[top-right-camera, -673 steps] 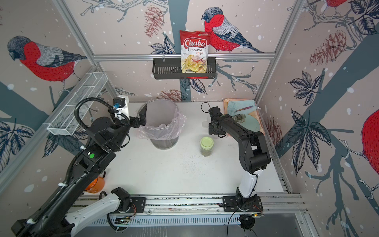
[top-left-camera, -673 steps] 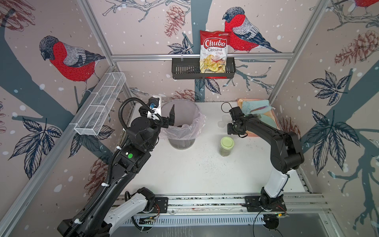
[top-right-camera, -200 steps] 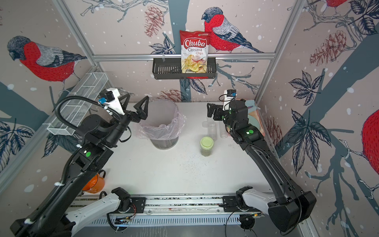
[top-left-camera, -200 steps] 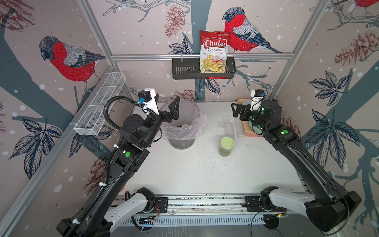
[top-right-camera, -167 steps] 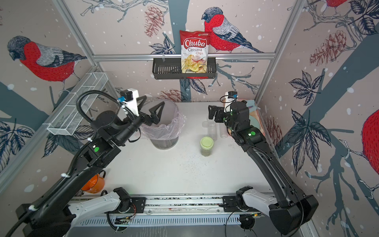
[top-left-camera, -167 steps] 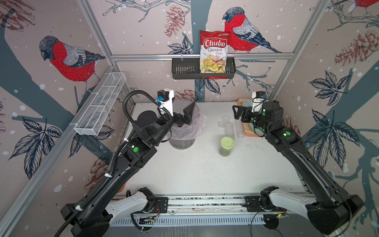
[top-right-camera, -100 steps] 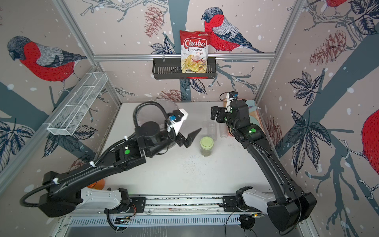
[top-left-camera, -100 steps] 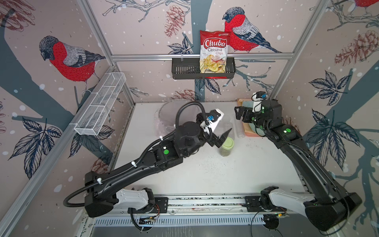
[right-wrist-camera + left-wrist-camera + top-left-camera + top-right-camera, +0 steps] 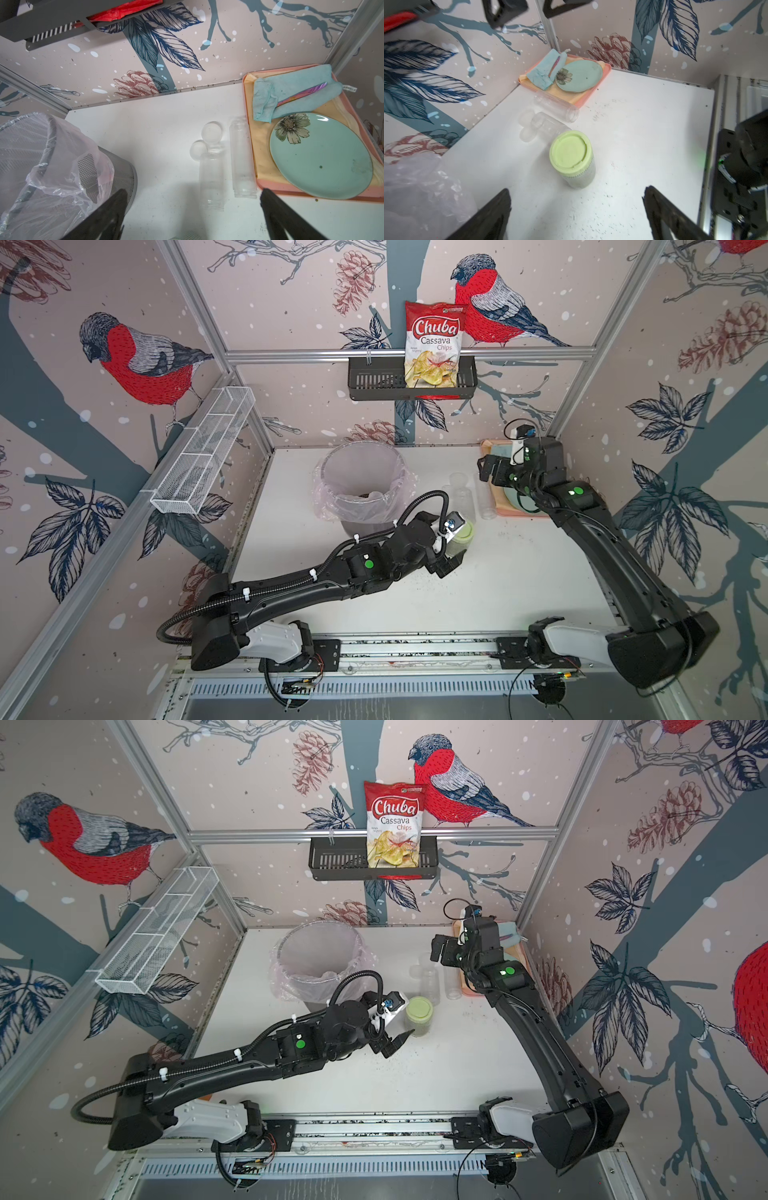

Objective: Empty moldy mung beans from jars
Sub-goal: Pick up the jar from the center of the board.

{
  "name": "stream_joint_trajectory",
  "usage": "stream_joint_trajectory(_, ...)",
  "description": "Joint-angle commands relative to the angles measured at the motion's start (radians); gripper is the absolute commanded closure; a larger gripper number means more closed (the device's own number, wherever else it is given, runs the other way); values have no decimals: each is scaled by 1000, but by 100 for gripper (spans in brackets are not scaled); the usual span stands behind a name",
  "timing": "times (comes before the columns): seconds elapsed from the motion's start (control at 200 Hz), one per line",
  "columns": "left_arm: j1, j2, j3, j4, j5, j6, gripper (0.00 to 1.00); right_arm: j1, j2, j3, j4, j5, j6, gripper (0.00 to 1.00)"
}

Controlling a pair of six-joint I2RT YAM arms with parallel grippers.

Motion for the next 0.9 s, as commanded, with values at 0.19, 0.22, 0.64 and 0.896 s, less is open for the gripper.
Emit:
stream_joint_trajectory(0.19, -2, -66, -148, 32, 116, -13, 3, 92, 92, 43, -169, -53, -16, 0)
stream_joint_trajectory(0.22, -2, -78, -166, 25, 122, -11, 3, 106, 96, 39, -175, -61, -15, 0)
stream_joint_trajectory(0.64, 1, -279, -428, 97, 171, 136, 3, 251, 207, 10, -338, -67, -2, 4)
stream_joint_trajectory(0.896, 0, -276, -430, 107, 105, 148, 3, 266, 245, -5, -376, -25, 0, 1)
